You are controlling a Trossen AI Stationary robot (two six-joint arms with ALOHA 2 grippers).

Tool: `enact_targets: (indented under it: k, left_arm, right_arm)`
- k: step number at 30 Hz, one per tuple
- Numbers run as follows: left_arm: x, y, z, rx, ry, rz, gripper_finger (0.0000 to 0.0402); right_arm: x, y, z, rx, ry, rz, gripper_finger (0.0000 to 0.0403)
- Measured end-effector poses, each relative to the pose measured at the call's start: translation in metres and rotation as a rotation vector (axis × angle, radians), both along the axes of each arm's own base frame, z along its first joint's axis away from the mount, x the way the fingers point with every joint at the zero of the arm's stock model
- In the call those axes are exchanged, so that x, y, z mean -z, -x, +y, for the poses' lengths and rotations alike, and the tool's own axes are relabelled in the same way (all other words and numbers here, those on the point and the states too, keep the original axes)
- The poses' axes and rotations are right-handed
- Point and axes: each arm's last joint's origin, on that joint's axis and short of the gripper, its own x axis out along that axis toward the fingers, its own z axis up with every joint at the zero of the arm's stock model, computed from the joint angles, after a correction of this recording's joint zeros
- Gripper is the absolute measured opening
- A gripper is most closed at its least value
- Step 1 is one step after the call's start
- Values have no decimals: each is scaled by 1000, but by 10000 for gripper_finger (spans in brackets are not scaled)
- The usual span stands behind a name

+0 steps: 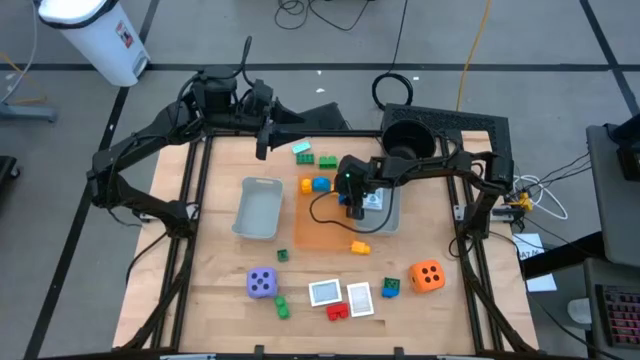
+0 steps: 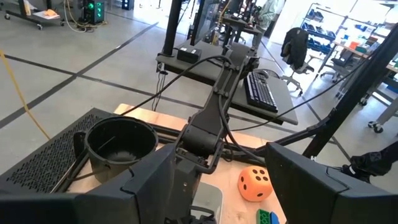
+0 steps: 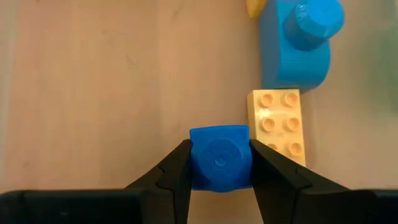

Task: Pick & Place Toys
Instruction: Put the blue game piece block into the orange bin

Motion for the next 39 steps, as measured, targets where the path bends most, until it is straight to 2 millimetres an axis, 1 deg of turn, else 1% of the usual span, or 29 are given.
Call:
enact_targets:
  k: [17, 20, 26, 29, 36, 39]
  left_arm:
    - [0, 0, 0, 0, 0, 0, 255]
    - [0, 0, 0, 0, 0, 0, 255]
    - [0, 0, 0, 0, 0, 0, 255]
    - [0, 0, 0, 0, 0, 0, 255]
    - [0, 0, 0, -1, 7, 0, 255]
    - [0, 0, 0, -1, 8, 1, 255]
  right_arm:
    - [0, 0, 0, 1, 3, -3, 127]
    - [0, 0, 0, 2, 3, -2, 140]
    - [0, 0, 0, 2, 4, -1, 177]
    - [0, 0, 0, -1, 6, -1, 185]
    - [0, 0, 0, -1, 7, -1, 180]
    - [-8, 3, -1, 8, 8, -14, 177]
